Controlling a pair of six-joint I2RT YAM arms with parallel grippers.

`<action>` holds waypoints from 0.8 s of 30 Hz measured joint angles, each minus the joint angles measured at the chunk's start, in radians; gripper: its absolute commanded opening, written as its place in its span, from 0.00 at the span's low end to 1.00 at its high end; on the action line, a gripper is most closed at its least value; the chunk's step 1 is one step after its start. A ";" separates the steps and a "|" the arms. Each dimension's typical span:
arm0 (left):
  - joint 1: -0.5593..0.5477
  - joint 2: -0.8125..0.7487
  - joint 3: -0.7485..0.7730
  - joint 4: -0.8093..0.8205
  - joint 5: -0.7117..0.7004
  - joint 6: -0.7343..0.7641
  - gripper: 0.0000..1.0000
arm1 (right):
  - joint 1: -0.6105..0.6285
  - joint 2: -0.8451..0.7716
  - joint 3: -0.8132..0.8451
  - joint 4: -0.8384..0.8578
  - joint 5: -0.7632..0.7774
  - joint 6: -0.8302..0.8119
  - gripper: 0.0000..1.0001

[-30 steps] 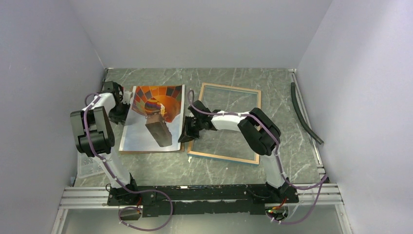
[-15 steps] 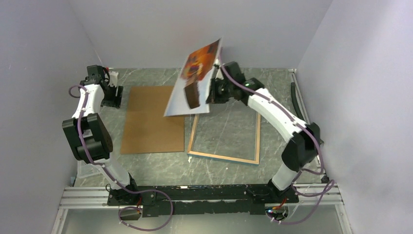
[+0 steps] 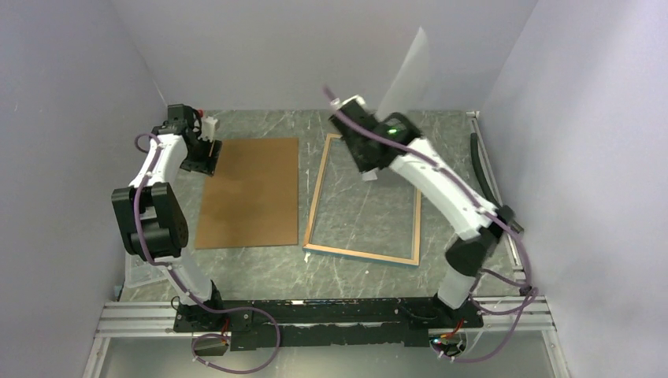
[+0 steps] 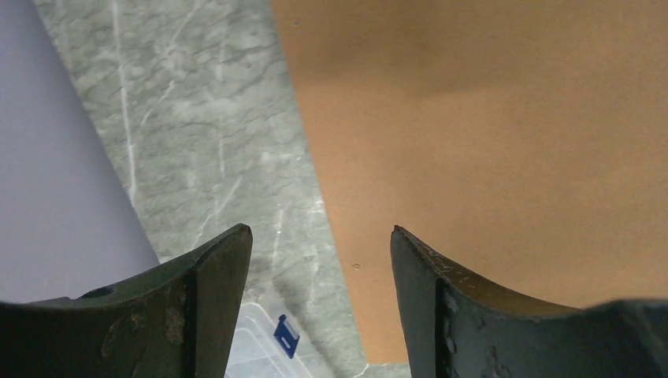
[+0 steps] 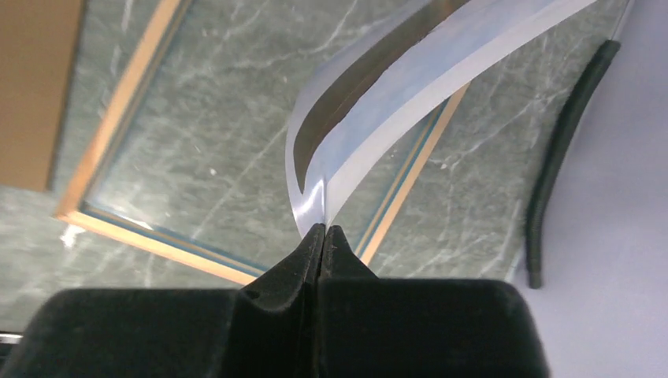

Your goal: Put the photo into the frame

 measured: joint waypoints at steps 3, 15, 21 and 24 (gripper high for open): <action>-0.028 0.000 -0.013 0.000 0.002 -0.006 0.69 | 0.095 0.122 0.015 -0.053 0.080 -0.012 0.00; -0.039 0.003 -0.058 0.008 -0.014 -0.023 0.68 | 0.362 0.471 0.083 -0.128 0.224 -0.052 0.00; -0.039 0.003 -0.100 0.011 -0.017 -0.026 0.68 | 0.416 0.478 0.127 -0.120 0.242 -0.099 0.00; -0.039 0.003 -0.111 0.011 -0.018 -0.028 0.67 | 0.419 0.478 0.127 -0.121 0.231 -0.101 0.00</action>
